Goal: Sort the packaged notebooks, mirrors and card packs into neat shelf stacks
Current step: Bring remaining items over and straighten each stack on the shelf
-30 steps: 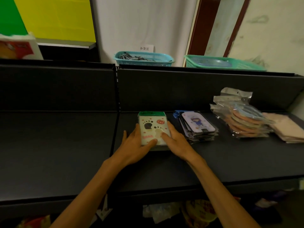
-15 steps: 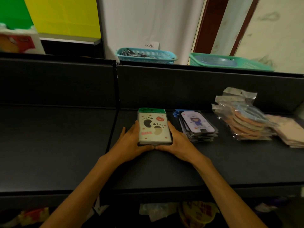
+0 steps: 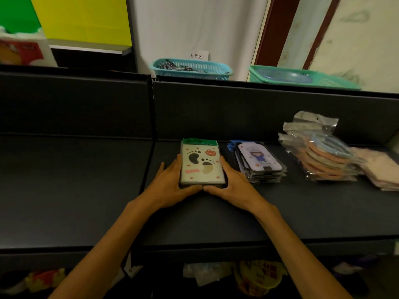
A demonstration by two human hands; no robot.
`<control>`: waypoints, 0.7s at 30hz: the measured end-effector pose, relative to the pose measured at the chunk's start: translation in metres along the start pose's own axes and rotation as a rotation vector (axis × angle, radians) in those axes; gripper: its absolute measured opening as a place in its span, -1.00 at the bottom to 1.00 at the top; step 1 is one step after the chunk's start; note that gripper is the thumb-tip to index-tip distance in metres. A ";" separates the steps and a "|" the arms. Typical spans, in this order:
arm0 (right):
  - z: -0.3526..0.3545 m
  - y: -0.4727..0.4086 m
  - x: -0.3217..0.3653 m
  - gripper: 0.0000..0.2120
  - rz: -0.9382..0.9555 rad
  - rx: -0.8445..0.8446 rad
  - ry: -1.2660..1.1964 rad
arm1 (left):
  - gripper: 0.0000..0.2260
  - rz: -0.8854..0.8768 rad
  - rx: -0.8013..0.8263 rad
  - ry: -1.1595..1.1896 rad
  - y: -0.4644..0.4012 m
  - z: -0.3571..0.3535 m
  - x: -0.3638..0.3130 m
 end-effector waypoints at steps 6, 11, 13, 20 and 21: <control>0.001 0.002 -0.001 -0.13 -0.008 -0.024 0.008 | -0.09 0.026 -0.004 -0.001 0.005 0.003 -0.007; 0.002 0.002 0.001 -0.17 -0.001 -0.041 -0.019 | -0.11 0.065 0.020 0.050 0.011 0.009 -0.016; 0.001 0.001 0.000 -0.16 -0.004 -0.036 -0.019 | -0.16 0.078 0.023 0.080 0.014 0.012 -0.020; -0.002 0.001 -0.002 -0.07 -0.010 -0.025 0.026 | -0.17 0.104 0.052 0.065 0.019 0.014 -0.023; -0.002 0.001 -0.001 -0.05 0.001 -0.030 0.029 | -0.14 0.104 0.053 0.056 0.019 0.014 -0.023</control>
Point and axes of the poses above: each hand's wrist, its own y-axis away from the middle knuckle, its own z-axis out of the back of the hand, x = y × z, the point moved 5 cm from there along -y, towards the middle knuckle, and after that the axes turned 3 degrees about y, right-handed, at the moved point
